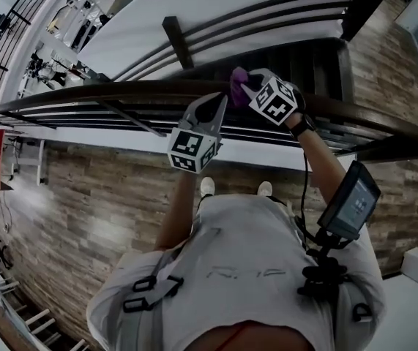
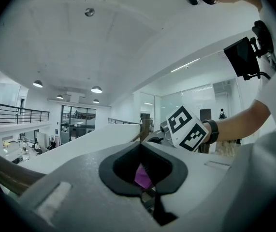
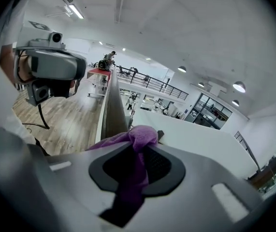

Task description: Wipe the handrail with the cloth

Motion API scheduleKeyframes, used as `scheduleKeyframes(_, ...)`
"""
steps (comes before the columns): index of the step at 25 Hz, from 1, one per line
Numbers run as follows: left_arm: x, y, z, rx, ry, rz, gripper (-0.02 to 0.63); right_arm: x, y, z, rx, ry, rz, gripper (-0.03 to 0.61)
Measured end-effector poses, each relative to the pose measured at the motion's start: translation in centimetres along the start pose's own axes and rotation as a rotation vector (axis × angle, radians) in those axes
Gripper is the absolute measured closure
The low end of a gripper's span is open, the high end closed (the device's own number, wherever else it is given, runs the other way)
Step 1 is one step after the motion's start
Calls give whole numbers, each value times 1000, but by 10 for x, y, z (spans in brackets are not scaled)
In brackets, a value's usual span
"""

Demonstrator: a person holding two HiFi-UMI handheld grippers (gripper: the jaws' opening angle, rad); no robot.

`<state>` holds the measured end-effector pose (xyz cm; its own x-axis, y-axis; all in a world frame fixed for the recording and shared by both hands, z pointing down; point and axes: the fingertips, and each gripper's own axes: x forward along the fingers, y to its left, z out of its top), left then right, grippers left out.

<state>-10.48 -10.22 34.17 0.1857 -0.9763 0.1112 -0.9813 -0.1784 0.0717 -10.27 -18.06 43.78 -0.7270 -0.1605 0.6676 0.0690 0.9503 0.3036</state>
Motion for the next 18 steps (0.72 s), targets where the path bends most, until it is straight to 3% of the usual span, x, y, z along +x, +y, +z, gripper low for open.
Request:
scheduleKeyframes(5,30,-34,-2,13,14,-73,612,-43,-19,-51,-12,42,-125,523)
scheduleKeyframes(18,101,-135,-8,21,40,-260,612,-136,-61,-144,197,-2,-343,523)
